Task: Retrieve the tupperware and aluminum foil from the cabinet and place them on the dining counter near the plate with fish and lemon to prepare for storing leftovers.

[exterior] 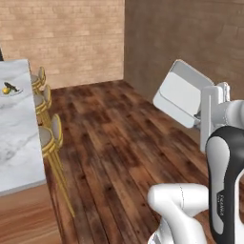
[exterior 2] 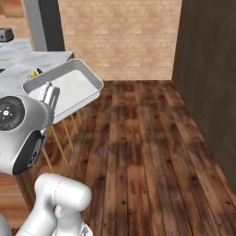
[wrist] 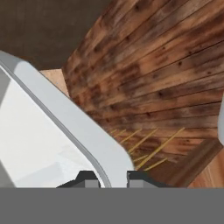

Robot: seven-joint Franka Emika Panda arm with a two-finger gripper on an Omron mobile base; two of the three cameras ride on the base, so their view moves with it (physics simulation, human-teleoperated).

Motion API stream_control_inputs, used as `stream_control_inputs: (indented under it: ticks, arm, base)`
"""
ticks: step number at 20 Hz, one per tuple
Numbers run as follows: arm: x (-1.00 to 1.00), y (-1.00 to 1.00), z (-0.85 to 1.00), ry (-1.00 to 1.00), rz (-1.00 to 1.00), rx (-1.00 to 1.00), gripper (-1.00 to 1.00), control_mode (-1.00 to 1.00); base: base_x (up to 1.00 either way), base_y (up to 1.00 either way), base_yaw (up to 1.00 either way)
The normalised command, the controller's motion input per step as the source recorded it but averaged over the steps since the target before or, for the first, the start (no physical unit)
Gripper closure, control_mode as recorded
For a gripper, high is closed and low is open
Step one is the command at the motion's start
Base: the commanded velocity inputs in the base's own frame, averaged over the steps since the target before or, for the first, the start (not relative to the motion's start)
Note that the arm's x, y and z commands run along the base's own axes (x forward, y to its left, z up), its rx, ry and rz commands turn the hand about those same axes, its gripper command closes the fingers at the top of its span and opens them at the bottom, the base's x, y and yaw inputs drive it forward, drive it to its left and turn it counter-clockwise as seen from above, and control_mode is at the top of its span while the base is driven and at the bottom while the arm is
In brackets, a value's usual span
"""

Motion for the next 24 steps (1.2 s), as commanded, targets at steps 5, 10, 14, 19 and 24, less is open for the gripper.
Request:
stream_control_inputs:
  ticks: [5,10,14,19,24]
  arm:
    - [0.0,0.0,0.0,0.0,0.0,0.0,1.0,1.0]
    - [0.0,0.0,0.0,0.0,0.0,0.0,1.0,1.0]
    - [0.0,0.0,0.0,0.0,0.0,0.0,1.0,1.0]
    - [0.0,0.0,0.0,0.0,0.0,0.0,1.0,1.0]
    - [0.0,0.0,0.0,0.0,0.0,0.0,1.0,1.0]
  base:
    - [0.49,-0.49,0.43]
    - [0.62,-0.47,0.42]
    - [0.94,-0.47,0.43]
    - [1.0,-0.51,0.38]
    - [1.0,-0.58,0.39]
